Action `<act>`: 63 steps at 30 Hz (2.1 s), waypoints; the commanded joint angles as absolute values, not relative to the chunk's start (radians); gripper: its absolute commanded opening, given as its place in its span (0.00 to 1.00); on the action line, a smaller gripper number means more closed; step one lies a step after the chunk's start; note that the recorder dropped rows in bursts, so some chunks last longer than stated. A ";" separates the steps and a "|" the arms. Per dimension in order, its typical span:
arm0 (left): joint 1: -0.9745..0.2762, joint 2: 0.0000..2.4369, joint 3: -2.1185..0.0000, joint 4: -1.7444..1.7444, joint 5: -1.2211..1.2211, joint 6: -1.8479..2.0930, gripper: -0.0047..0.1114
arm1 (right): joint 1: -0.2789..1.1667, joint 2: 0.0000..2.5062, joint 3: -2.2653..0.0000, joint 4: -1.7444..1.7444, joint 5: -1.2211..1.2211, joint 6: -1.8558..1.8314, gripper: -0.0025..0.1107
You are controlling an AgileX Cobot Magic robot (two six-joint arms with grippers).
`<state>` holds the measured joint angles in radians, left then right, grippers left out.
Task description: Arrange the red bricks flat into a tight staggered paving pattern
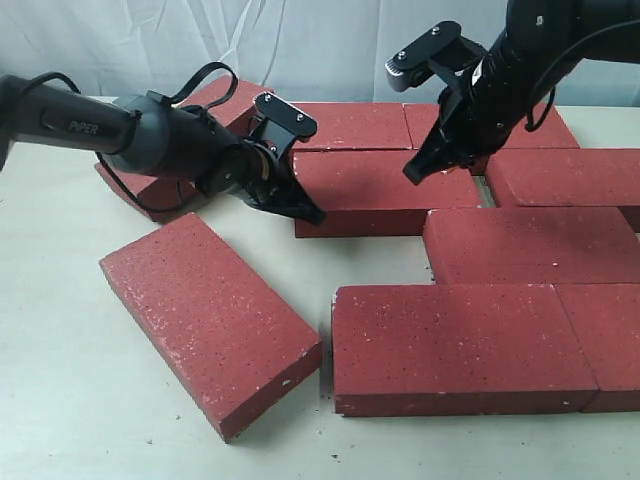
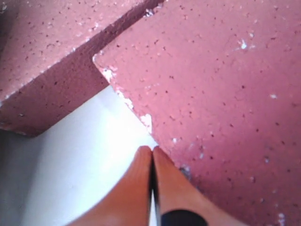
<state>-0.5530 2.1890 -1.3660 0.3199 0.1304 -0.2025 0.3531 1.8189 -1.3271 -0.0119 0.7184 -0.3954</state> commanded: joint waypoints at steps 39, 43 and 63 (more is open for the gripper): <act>-0.546 2.159 -1.387 0.208 0.214 -0.202 0.04 | 0.332 1.739 -1.241 -0.127 0.582 -0.337 0.02; -0.577 2.185 -1.407 0.206 0.186 -0.202 0.04 | 0.239 1.739 -1.241 -0.127 0.581 -0.250 0.02; -0.645 2.270 -1.542 0.165 0.218 -0.200 0.04 | 0.092 1.730 -1.219 -0.034 0.536 -0.209 0.02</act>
